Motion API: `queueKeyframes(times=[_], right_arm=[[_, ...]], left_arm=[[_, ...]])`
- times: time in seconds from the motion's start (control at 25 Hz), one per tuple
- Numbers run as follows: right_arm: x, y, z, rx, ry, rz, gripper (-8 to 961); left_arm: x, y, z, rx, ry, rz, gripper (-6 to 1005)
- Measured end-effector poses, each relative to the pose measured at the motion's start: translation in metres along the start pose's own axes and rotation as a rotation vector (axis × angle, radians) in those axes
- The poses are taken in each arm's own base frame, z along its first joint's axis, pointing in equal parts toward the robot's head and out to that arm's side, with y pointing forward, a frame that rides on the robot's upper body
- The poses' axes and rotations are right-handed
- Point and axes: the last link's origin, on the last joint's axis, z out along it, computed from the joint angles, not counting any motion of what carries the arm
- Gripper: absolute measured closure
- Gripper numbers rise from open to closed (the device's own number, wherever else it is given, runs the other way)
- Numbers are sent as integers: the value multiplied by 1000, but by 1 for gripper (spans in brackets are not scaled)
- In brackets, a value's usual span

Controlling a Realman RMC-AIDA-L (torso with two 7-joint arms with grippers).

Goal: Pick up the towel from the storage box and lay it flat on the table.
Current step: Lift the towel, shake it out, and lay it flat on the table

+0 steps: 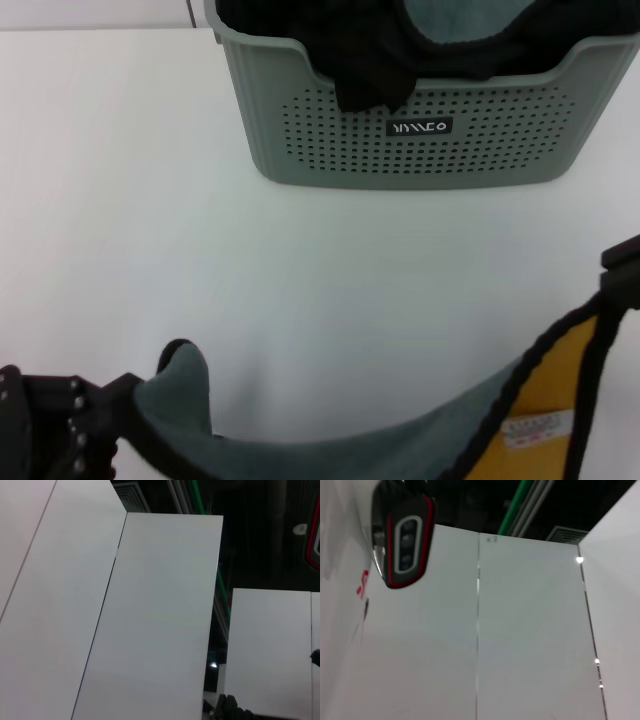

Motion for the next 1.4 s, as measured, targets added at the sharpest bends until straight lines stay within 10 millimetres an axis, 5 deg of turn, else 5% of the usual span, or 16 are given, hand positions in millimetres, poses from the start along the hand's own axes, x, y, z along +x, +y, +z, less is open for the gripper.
queueKeyframes(times=[0.2,0.24,0.44,0.88,1.4], right_arm=[[25,-8,-9,81,-2,1,894],[30,-12,-13,113,-1,-2,893],[45,-21,-25,215,22,-55,888],[76,-45,-49,421,147,-40,878],[110,-73,-70,629,370,-2,866]], left_arm=[[-7,-19,4,6,8,-27,985],[-20,-49,12,28,10,-73,985],[-47,-87,35,81,-64,-140,985],[-89,-124,67,225,-281,-135,985],[-97,-163,73,332,-458,38,985]])
